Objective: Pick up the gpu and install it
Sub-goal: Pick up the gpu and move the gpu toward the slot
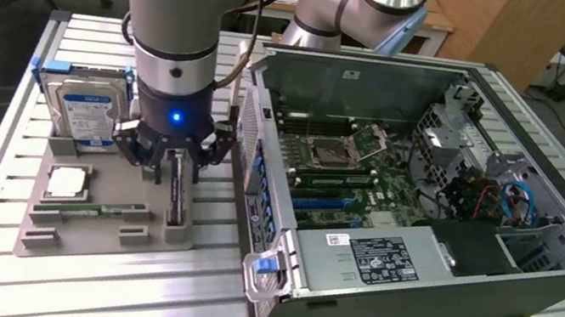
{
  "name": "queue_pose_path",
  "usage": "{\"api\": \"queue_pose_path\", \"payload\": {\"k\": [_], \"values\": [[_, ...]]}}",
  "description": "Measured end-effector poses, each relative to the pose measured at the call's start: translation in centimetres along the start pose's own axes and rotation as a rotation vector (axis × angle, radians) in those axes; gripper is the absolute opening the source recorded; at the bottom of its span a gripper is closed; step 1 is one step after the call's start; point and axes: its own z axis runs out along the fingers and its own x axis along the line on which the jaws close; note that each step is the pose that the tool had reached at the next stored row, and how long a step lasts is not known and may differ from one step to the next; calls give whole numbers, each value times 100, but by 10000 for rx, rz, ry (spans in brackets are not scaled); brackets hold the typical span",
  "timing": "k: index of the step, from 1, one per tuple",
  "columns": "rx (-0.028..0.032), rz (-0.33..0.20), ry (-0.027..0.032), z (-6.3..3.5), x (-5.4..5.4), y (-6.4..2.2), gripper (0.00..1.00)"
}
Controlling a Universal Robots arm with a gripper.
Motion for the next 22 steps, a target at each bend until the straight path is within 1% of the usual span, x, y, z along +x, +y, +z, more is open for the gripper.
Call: {"api": "queue_pose_path", "payload": {"k": [1,6,7,19,21,22], "values": [[2,68,-1,14,0,-1,53],[17,957,-38,59,1,-3,53],[18,1031,-39,59,1,-3,53],[17,1033,-42,60,0,-3,53],[18,1034,-41,60,1,-3,51],[18,1033,-42,60,1,-3,45]]}}
